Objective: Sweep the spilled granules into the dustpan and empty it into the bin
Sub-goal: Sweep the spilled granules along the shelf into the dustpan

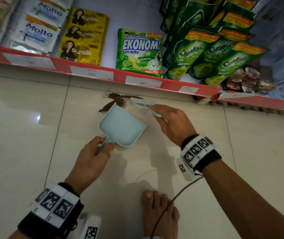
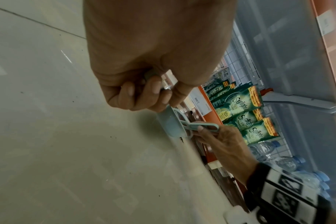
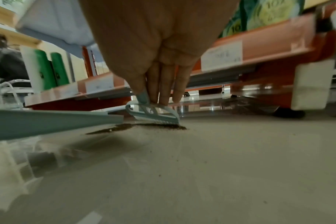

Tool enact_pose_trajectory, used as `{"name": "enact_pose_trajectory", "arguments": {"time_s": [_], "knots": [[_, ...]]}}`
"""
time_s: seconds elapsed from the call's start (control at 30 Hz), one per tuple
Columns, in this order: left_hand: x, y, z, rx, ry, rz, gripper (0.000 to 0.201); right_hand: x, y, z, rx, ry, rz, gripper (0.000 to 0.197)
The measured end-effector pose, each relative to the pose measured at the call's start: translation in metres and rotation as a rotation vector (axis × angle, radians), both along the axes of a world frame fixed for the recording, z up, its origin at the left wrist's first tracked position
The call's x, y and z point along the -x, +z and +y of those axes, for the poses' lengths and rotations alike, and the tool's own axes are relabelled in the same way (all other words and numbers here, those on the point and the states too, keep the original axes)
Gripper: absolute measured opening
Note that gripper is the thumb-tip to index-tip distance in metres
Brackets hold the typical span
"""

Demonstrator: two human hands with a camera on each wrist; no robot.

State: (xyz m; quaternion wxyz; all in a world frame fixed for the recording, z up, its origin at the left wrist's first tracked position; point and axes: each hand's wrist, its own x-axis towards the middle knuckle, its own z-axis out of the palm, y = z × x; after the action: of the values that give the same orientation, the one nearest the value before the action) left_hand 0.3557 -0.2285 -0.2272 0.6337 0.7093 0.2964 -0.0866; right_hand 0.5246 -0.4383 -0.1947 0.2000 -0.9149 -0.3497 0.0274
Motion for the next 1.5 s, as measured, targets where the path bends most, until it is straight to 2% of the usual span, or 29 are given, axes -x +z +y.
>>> {"name": "enact_pose_trajectory", "arguments": {"time_s": [0.1,0.17,0.23,0.27,0.33,0.47,0.53,0.67,0.8,0.9,0.97,1.07,1.17,1.23,1.4,1.47,1.5], "knots": [[0.002,0.002,0.001,-0.021,0.003,-0.001,0.018,-0.001,0.011,-0.019,-0.009,-0.164,-0.113,0.027],[0.004,0.002,0.001,-0.024,0.005,-0.001,0.019,-0.012,0.017,-0.033,0.137,-0.358,-0.128,0.024],[0.005,0.002,0.001,-0.022,0.000,-0.006,0.019,-0.021,0.019,-0.040,0.341,-0.542,-0.051,0.023],[0.005,0.002,0.001,-0.022,-0.005,-0.008,0.020,-0.023,0.019,-0.040,0.392,-0.577,-0.004,0.024],[0.004,0.001,0.000,-0.020,-0.018,-0.010,0.021,-0.018,0.018,-0.029,0.393,-0.516,0.048,0.027],[0.002,-0.001,0.000,-0.009,-0.013,-0.002,0.020,0.018,0.018,0.013,0.268,-0.200,0.121,0.028],[0.002,-0.001,0.001,-0.012,-0.018,0.003,0.019,0.031,0.021,0.025,0.202,-0.125,0.117,0.029],[0.007,-0.001,0.007,-0.021,0.006,0.007,0.018,0.018,0.033,0.015,0.170,-0.212,0.028,0.029],[0.013,-0.002,0.011,-0.010,0.036,0.016,0.018,-0.009,0.036,-0.018,0.320,-0.433,-0.057,0.025],[0.015,-0.002,0.012,0.005,0.040,0.011,0.018,-0.015,0.027,-0.026,0.429,-0.542,-0.004,0.027],[0.014,-0.001,0.011,0.015,0.033,0.010,0.018,-0.004,0.021,-0.016,0.432,-0.459,0.062,0.030],[0.014,0.000,0.011,0.019,0.029,0.013,0.018,0.032,0.020,0.013,0.287,-0.235,0.135,0.027],[0.015,0.000,0.014,0.003,0.029,0.021,0.017,0.050,0.029,0.033,0.223,-0.124,0.079,0.025],[0.016,0.000,0.016,0.005,0.041,0.026,0.017,0.041,0.036,0.032,0.235,-0.151,0.022,0.025],[0.021,0.000,0.023,0.017,0.074,0.022,0.018,-0.009,0.039,0.016,0.393,-0.418,-0.171,0.019],[0.021,0.000,0.025,0.020,0.083,0.019,0.019,-0.019,0.031,0.018,0.439,-0.423,-0.144,0.018],[0.022,0.000,0.025,0.024,0.086,0.019,0.019,-0.018,0.026,0.022,0.461,-0.370,-0.112,0.021]]}}
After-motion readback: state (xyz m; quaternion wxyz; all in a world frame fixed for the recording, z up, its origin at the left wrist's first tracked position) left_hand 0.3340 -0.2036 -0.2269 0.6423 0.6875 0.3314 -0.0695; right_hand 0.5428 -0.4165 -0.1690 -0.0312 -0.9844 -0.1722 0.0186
